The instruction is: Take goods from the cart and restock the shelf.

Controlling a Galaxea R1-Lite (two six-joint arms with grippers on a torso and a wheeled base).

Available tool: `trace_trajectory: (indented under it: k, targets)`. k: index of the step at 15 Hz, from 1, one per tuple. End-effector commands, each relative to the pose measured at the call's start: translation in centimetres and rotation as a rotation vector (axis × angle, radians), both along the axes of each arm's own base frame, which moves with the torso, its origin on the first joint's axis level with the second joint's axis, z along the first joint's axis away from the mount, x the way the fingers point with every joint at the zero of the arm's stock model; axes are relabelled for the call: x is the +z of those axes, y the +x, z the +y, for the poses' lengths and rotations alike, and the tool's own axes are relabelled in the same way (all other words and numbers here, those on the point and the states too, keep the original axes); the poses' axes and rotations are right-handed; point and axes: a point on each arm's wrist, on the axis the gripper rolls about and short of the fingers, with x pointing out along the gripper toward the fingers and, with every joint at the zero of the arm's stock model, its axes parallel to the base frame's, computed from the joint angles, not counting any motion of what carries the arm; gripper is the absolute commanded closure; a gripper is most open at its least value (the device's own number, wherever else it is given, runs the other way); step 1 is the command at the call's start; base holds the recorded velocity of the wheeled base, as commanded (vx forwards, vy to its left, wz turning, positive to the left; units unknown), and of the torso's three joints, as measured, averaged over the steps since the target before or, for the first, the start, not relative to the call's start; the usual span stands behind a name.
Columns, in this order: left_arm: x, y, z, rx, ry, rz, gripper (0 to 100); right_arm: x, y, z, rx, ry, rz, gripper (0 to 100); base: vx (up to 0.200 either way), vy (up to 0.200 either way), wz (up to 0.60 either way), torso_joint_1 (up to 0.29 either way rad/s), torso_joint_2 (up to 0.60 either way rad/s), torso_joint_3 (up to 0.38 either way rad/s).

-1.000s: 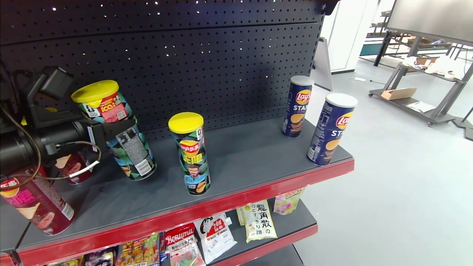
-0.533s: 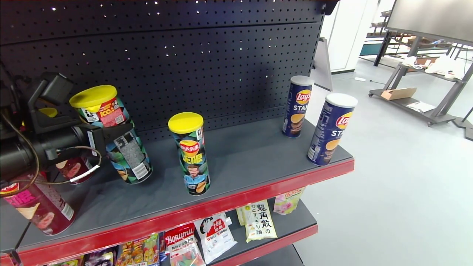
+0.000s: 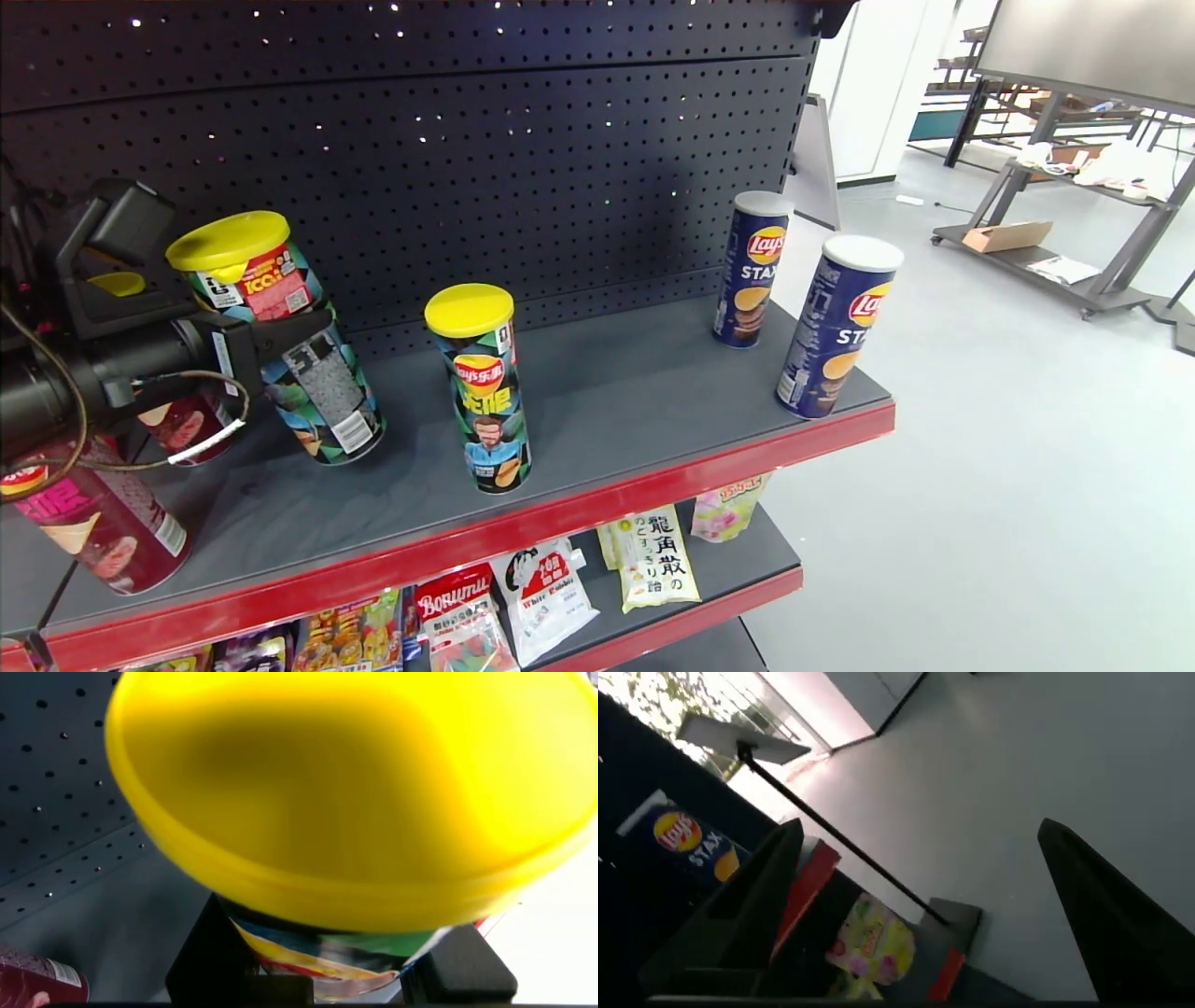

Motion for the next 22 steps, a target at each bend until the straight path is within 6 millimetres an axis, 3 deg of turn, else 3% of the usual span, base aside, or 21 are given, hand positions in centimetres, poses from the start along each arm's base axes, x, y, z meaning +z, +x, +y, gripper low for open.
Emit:
trace_trajectory:
  k: [1,3,7,15,19,22]
  targets:
    - [0.2,-0.1,0.0,-0.001,-0.001,-0.009,100,-0.6,0.3,0.2,0.094,-0.238,0.130,0,0.000,0.000,0.00,0.000,0.00,0.000]
    - [0.2,-0.1,0.0,-0.003,-0.001,-0.009,100,-0.6,0.5,0.7,0.294,-0.389,0.151,0,0.000,0.000,0.00,0.000,0.00,0.000]
    - [0.4,-0.3,0.0,-0.003,-0.001,-0.016,100,-1.1,0.6,1.2,0.514,-0.521,0.171,0,0.000,0.000,0.00,0.000,0.00,0.000]
    - [-0.3,0.3,-0.6,-0.027,0.004,0.011,100,-1.1,0.6,1.2,0.514,-0.486,0.165,0,0.000,0.000,0.00,0.000,0.00,0.000]
    - [-1.3,3.7,-1.9,-0.068,0.033,-0.058,100,-1.1,0.6,1.2,0.515,-0.486,0.165,0,0.000,0.000,0.00,0.000,0.00,0.000]
    - [-1.4,4.9,-2.7,-0.092,0.031,-0.065,100,-1.1,0.6,1.2,0.515,-0.486,0.165,0,0.000,0.000,0.00,0.000,0.00,0.000]
